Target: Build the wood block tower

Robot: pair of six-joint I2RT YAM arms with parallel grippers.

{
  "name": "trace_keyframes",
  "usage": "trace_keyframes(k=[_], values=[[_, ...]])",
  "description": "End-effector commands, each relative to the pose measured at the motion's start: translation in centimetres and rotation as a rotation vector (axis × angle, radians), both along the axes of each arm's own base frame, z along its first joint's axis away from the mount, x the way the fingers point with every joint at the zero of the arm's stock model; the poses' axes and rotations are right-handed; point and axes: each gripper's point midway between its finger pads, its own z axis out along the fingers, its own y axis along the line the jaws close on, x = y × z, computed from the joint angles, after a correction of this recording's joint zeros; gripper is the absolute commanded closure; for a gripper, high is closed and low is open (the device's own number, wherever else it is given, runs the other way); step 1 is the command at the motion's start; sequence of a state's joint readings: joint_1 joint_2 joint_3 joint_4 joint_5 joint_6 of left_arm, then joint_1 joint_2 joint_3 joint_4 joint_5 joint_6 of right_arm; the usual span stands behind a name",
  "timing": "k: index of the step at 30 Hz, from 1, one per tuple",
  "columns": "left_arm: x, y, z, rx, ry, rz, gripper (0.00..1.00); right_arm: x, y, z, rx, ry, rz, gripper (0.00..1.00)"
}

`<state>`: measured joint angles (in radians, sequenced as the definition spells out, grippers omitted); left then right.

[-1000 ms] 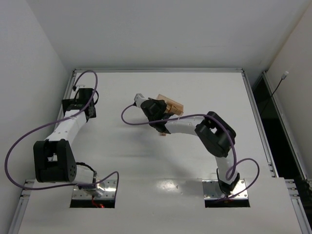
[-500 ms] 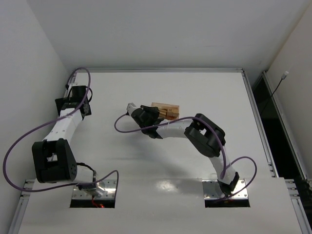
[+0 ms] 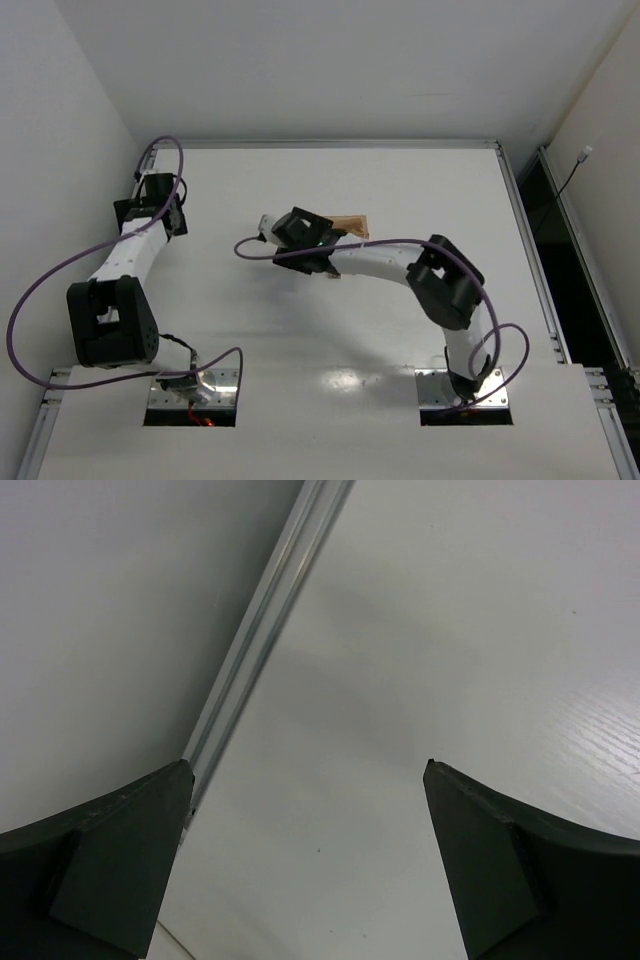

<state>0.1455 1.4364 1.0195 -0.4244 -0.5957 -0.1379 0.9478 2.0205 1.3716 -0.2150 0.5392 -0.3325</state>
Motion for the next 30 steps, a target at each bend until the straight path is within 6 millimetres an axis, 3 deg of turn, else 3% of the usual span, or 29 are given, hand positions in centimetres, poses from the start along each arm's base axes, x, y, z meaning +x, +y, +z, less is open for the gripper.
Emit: trace_keyframes(k=[1, 4, 8, 11, 12, 13, 14, 16, 17, 18, 19, 22, 30], values=[[1.3, 0.1, 1.4, -0.016, -0.061, -0.01, 0.0, -0.1, -1.1, 7.1, 0.212, 0.091, 0.021, 0.02], [1.6, -0.2, 0.9, -0.035, -0.055, -0.027, 0.0, 0.9, -3.7, 9.3, 0.295, 0.138, 0.015, 0.02], [2.0, -0.6, 1.1, -0.054, -0.067, -0.047, 0.0, 2.3, -6.0, 10.0, 0.329, 0.169, 0.07, 0.01], [2.6, -1.1, 1.4, -0.077, -0.083, -0.072, 0.0, 4.0, -7.7, 7.3, 0.284, 0.23, 0.148, 0.01], [2.6, -1.1, 1.4, -0.077, -0.083, -0.072, 0.0, 5.3, -7.9, 7.9, 0.311, 0.24, 0.187, 0.01], [2.7, -1.2, 1.6, -0.08, -0.077, -0.085, 0.0, 5.0, -8.2, 6.9, 0.308, 0.311, 0.207, 0.01], [2.7, -1.2, 1.9, -0.08, -0.079, -0.085, 0.0, 5.8, -7.0, 6.5, 0.346, 0.365, 0.262, 0.01], [2.7, -1.2, 2.2, -0.08, -0.079, -0.085, 0.0, 5.4, -7.7, 5.0, 0.337, 0.493, 0.298, 0.01], [2.7, -1.2, 2.2, -0.075, -0.073, -0.091, 0.0, 6.2, -6.2, 6.7, 0.375, 0.49, 0.357, 0.01], [2.5, -1.1, 2.1, -0.071, -0.063, -0.084, 0.0, 6.6, -6.5, 4.3, 0.357, 0.553, 0.363, 0.01], [2.5, -1.1, 2.1, -0.071, -0.063, -0.084, 0.0, 6.8, -6.3, 5.1, 0.376, 0.574, 0.384, 0.01], [2.3, -0.7, 2.3, -0.055, -0.061, -0.07, 0.0, 7.3, -6.2, 4.6, 0.384, 0.59, 0.402, 0.01], [2.0, -0.8, 2.0, -0.063, -0.048, -0.063, 0.0, 4.4, -7.1, 1.7, 0.364, 0.742, 0.458, 0.01]])
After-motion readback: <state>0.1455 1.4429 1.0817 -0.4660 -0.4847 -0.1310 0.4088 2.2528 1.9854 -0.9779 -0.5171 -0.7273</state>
